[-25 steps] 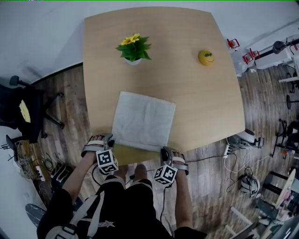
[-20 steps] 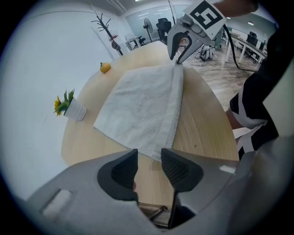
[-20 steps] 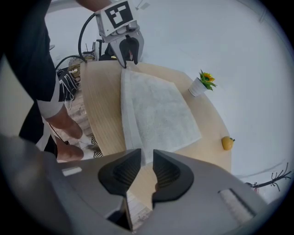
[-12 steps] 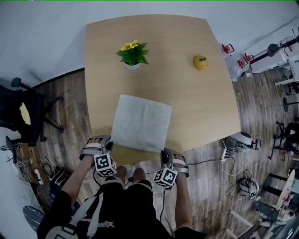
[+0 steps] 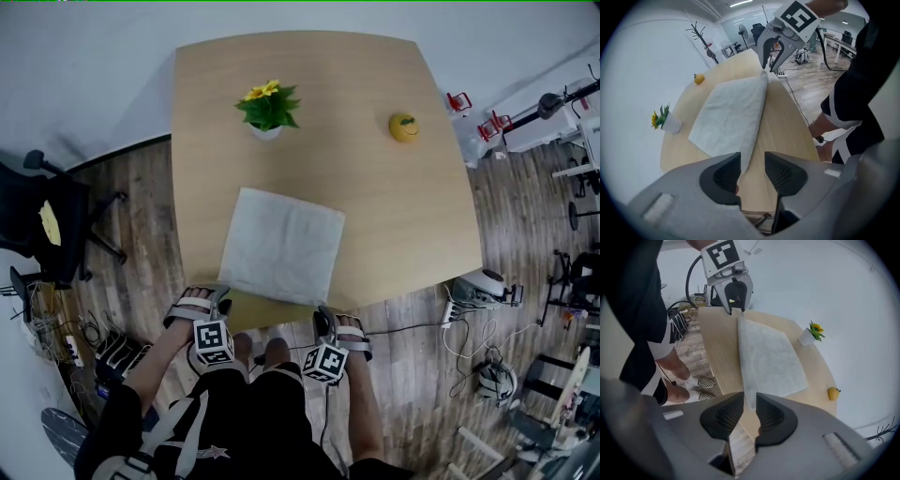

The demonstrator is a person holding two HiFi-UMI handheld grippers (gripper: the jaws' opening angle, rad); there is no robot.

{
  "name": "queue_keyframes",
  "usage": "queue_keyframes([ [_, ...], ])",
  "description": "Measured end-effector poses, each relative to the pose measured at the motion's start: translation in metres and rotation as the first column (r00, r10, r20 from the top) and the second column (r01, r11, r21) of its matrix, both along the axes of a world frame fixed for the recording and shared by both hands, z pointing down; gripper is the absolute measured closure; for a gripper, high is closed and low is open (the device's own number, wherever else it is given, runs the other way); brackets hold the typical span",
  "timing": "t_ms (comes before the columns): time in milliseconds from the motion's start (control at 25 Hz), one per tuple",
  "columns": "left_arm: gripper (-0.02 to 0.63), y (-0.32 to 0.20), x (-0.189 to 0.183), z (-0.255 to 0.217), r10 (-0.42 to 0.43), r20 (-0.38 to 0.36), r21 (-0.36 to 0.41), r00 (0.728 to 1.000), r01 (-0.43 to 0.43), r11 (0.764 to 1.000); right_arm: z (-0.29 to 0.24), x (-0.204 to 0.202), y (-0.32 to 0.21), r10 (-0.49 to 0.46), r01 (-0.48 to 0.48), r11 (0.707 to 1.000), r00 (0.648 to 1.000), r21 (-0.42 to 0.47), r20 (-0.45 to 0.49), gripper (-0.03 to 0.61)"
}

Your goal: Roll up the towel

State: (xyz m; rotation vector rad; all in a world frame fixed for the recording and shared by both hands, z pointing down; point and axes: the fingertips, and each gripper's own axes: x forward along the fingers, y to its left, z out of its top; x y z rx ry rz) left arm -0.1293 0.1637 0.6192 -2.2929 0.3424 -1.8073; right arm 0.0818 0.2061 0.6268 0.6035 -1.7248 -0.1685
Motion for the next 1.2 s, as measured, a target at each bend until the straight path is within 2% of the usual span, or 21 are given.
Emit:
queue_keyframes([
  [600,0.446,-0.016,-0.002,0.023,0.046,0.07,-0.028,0.996,-0.044,0.999,0.027,-0.004,-0.009,-0.048,0.048,0.993,0.999,-0.104,0.002,0.471],
  [1200,0.47,-0.017,-0.001,0.034,0.085,0.104,-0.121,0.991,-0.072,0.99,0.032,-0.004,-0.01,-0.044,0.05,0.976,0.998,-0.212,0.034,0.472],
])
